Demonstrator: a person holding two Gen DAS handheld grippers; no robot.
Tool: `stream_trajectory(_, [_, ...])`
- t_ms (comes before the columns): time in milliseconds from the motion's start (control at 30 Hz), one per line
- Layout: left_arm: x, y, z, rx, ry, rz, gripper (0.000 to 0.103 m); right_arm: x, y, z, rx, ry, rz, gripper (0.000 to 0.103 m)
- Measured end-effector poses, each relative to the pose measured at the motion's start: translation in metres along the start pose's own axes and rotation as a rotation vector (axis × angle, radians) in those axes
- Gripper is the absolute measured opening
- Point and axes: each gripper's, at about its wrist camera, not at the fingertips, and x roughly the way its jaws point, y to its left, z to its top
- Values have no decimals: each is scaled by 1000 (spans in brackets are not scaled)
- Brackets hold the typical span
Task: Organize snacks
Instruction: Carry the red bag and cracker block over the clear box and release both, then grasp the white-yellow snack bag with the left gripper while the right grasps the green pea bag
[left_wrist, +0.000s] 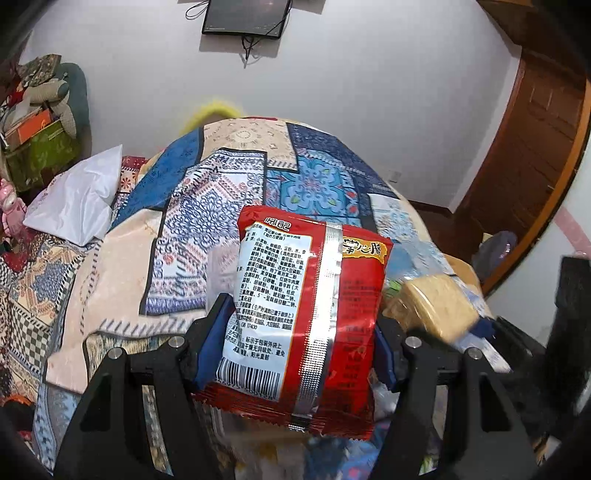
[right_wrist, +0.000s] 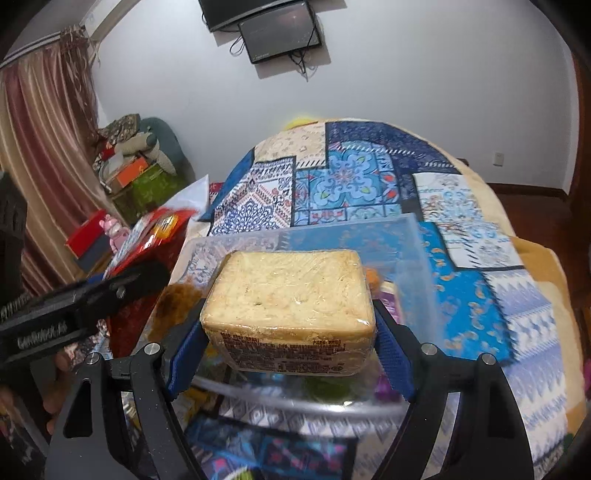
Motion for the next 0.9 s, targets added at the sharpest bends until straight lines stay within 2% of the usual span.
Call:
stream_trajectory(233, [36,7,3,-12,44,32,67,10,6,-5,-76,9,-34,80])
stream_trajectory(367, [44,6,-1,10,51,65,75,11,4,-9,-94,19,-34,80])
stream_trajectory(433, [46,6,-2,19,60,67,75,10,1,-12,-89,30,-30,81])
stream_trajectory(533, [39,4,-4,31,59,70,76,10,-1,-14,-87,46,-46,83])
stream_trajectory(700, [18,1,-7,31,39,54,85,6,-4,-15,-72,75,-73,85])
stream_trajectory(900, [-21,-3,-17,42,8,46,86,-19,-8,-13,-70,54,-97,87])
